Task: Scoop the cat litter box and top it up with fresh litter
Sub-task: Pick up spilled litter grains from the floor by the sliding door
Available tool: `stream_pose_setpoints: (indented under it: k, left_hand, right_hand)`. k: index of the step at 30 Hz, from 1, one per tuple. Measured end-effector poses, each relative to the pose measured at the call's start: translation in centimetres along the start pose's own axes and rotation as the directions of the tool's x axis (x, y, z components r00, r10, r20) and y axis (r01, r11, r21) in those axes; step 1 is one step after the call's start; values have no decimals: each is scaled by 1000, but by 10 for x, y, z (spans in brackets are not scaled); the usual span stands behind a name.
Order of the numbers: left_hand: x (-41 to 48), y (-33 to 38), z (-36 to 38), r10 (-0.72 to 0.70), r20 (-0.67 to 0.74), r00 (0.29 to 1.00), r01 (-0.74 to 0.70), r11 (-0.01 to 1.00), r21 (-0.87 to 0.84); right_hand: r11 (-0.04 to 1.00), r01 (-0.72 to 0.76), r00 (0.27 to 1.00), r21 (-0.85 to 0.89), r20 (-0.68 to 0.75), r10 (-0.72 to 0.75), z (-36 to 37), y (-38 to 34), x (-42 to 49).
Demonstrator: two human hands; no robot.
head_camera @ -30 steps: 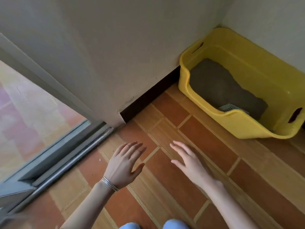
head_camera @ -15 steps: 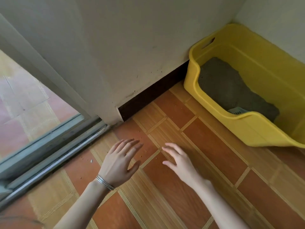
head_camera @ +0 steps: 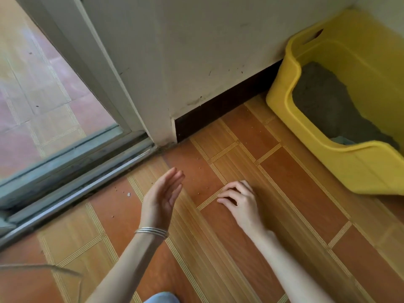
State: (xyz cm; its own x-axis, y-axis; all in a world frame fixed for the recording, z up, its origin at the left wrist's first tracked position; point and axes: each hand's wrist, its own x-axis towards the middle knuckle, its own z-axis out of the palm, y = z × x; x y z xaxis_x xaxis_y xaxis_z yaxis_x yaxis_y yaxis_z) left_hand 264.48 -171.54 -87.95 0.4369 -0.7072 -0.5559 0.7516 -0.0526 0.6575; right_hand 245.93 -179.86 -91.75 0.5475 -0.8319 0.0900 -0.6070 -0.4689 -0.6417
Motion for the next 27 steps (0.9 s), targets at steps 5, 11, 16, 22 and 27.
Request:
stream_pose_setpoints:
  k: [5,11,16,22,27]
  left_hand:
    - [-9,-19,7,-154,-82,985,133,966,-223]
    - [-17,-21,12,-214,-37,976,196,941,-275]
    - [-17,-16,6,-208,-41,977,186,934,-306]
    - [-19,-22,1,-238,-61,969,208,927,-312]
    - [-18,-25,1,-257,-67,964,220,915,-337]
  right_hand:
    - [998,24,999,-53,43,-21,1,-2,1]
    - [998,22,990,-64,139,-13,0,-2,-4]
    - [991,-56,989,120,146,38,-16,1,1]
    - [995,-54,996,80,73,48,-3,3,-10]
    - [999,-37,999,30,22,36,4,3,-5]
